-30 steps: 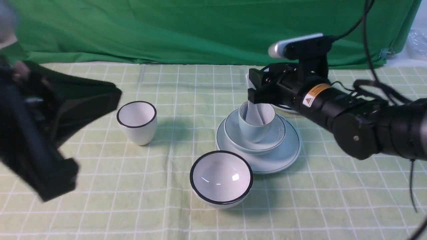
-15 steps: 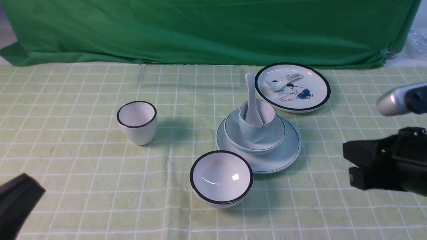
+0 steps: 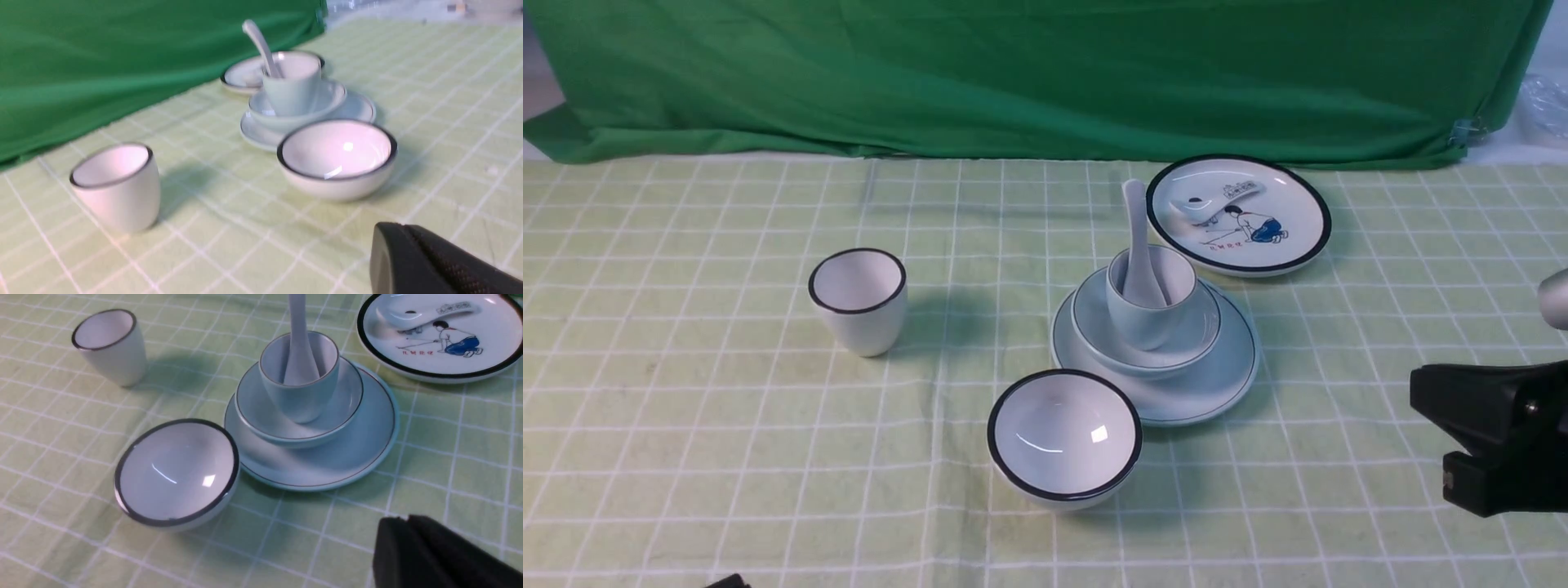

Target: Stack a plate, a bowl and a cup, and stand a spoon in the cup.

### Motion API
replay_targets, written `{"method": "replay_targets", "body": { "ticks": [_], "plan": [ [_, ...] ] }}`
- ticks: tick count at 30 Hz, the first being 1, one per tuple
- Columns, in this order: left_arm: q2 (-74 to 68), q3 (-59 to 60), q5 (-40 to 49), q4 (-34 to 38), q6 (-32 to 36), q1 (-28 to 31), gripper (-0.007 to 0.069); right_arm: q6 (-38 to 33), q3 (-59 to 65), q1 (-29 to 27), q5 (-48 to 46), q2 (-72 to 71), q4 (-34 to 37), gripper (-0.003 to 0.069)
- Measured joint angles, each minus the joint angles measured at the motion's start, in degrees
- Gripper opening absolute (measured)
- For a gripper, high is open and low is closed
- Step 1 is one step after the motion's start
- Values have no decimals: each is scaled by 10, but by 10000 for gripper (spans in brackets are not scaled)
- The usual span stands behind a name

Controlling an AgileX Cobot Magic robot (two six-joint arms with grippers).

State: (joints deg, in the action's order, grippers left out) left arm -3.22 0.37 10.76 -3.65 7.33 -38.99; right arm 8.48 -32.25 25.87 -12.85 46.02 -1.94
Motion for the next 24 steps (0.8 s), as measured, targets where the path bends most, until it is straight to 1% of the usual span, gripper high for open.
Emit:
{"method": "replay_targets", "body": {
  "ticks": [1,4,5,6,8,9,11,12,13,15,16,18,24],
  "plan": [
    [0,0,10,0,0,0,5,-6,7,-33,0,-19,-10,30],
    [0,0,15,0,0,0,5,-31,45,-92,5,-76,-15,18],
    [0,0,15,0,1,0,5,-34,49,-92,5,-83,-15,18],
    [0,0,16,0,1,0,5,-61,101,-137,16,-147,-13,17],
    [0,0,16,0,1,0,6,-81,169,-170,28,-222,-12,17],
    [0,0,16,0,1,0,6,-81,176,-173,28,-238,-12,17],
    [0,0,16,0,1,0,6,-88,255,-200,38,-323,-11,17],
    [0,0,16,0,1,0,6,-89,262,-202,39,-337,-11,17],
    [0,0,16,0,1,0,6,-85,310,-211,41,-396,-10,17],
    [0,0,16,0,1,0,6,-78,320,-212,34,-421,-9,17],
    [0,0,18,0,1,0,6,-75,325,-212,12,-448,-6,17],
    [0,0,16,0,1,0,6,-71,326,-212,-14,-458,-3,17],
    [0,0,16,1,2,0,6,-65,326,-212,-24,-459,-1,19]
  ]
}}
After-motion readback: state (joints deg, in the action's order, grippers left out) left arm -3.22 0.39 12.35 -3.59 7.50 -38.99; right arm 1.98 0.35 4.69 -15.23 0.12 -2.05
